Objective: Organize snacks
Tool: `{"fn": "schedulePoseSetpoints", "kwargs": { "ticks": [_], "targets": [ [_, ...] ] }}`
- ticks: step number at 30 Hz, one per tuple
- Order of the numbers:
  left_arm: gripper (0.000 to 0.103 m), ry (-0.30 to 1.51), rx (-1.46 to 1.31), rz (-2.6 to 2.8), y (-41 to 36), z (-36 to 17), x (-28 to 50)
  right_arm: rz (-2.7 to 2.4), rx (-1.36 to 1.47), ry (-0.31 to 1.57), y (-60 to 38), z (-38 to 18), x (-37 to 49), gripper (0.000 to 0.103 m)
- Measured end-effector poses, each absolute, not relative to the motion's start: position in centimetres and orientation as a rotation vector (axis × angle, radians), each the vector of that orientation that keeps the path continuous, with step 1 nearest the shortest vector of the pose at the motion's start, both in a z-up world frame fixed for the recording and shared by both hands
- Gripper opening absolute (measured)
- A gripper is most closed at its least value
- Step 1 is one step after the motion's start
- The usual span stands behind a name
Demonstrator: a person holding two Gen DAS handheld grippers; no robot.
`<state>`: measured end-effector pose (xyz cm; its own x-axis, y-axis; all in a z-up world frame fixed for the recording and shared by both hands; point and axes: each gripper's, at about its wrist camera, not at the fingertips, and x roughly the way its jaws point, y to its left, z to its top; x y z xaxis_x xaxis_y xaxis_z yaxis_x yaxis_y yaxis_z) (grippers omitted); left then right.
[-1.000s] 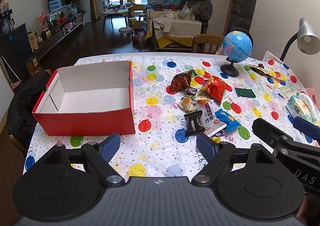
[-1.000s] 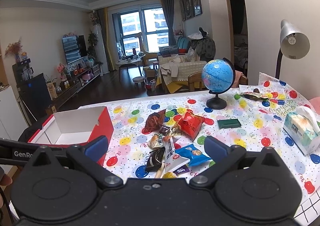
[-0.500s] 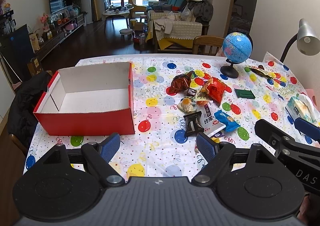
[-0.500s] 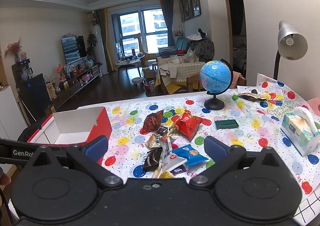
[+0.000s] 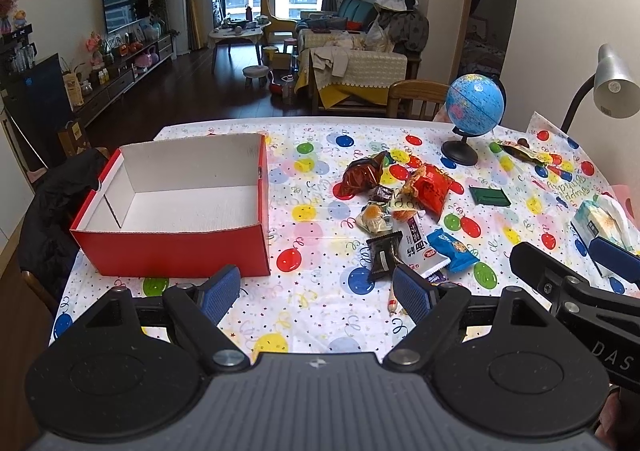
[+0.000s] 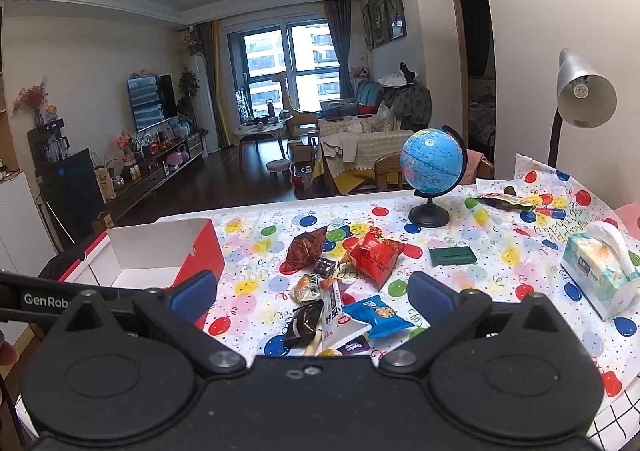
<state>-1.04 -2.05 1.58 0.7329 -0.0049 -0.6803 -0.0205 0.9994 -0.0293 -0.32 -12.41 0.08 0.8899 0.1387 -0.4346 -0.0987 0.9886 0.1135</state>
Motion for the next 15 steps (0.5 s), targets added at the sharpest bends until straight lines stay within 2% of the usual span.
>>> {"fn": "schedulePoseSetpoints", "kwargs": {
  "ticks": [15],
  "targets": [
    [0.084, 0.746, -0.034, 0.007, -1.95, 1.59, -1.08, 0.121, 0.089, 0.45, -12.22, -0.15, -0.43, 0.102]
  ]
}}
